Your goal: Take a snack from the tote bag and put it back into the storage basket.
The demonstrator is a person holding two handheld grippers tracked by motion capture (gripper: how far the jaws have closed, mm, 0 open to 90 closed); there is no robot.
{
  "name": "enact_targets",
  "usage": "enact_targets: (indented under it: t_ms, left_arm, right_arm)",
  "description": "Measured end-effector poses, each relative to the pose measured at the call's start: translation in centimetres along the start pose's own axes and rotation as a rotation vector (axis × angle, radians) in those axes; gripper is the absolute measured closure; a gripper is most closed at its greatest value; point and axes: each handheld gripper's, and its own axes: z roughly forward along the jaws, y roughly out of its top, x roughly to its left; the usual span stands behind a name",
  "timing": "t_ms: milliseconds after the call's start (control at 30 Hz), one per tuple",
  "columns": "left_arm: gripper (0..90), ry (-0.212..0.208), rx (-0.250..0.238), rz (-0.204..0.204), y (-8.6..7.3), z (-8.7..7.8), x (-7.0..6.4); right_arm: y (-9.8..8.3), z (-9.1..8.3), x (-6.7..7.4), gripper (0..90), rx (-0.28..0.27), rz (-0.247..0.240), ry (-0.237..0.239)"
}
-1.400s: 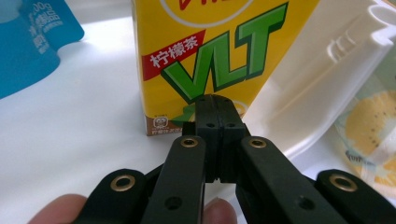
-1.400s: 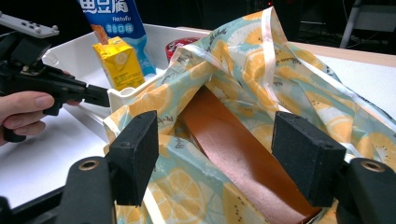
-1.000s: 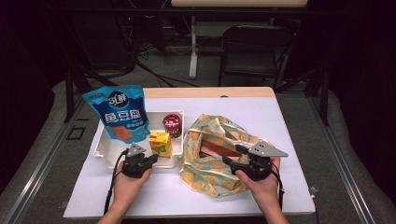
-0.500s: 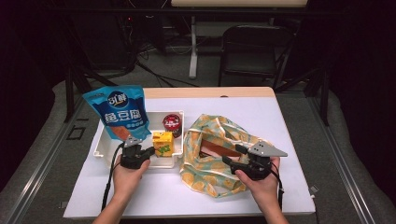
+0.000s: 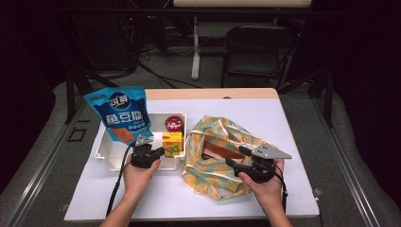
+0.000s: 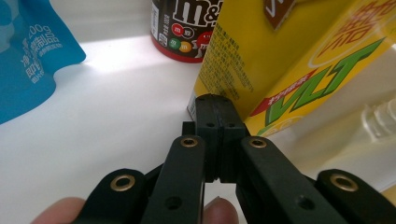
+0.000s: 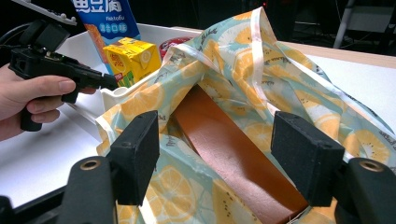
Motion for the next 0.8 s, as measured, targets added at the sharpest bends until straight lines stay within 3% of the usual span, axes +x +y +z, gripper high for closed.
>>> enact_targets:
  t_ms: [200, 267, 367, 467, 500, 567, 633, 700, 800]
  left_arm:
    - [86.0, -0.003, -0.031, -0.002, -0.9, -0.8, 0.1]
    - [89.8, -0.010, -0.001, 0.049, -1.5, -1.3, -0.3]
    - [90.0, -0.025, -0.004, 0.109, -2.3, -1.6, -1.1]
    - [90.0, -0.045, 0.033, 0.114, -2.0, -1.4, -1.8]
    - [90.0, -0.023, 0.046, 0.129, -1.9, -1.3, -2.0]
    - [90.0, -0.002, 0.034, 0.156, -1.7, -1.2, -2.2]
    - [89.8, -0.026, 0.037, 0.182, -1.4, -0.9, -2.5]
    - [89.9, -0.024, 0.038, 0.185, -1.1, -0.6, -2.6]
    - [90.0, -0.054, 0.045, 0.155, -0.7, 0.0, -2.5]
  right_arm:
    - [0.0, -0.1, -0.2, 33.3, -0.002, 0.005, 0.000]
    - [0.0, -0.2, -0.2, 33.4, -0.008, 0.003, -0.001]
    - [0.0, -0.2, -0.3, 33.6, -0.007, 0.008, -0.004]
    - [0.0, -0.1, -0.2, 33.6, -0.006, 0.008, -0.003]
    - [0.1, -0.1, 0.0, 33.6, -0.009, 0.002, 0.002]
    - [0.1, -0.1, 0.1, 33.6, -0.009, 0.002, 0.001]
    - [0.0, -0.1, 0.0, 33.7, -0.007, 0.003, 0.004]
    - [0.0, -0.1, -0.2, 33.7, -0.002, 0.008, 0.003]
    - [-0.1, 0.0, -0.1, 33.7, -0.003, 0.008, 0.001]
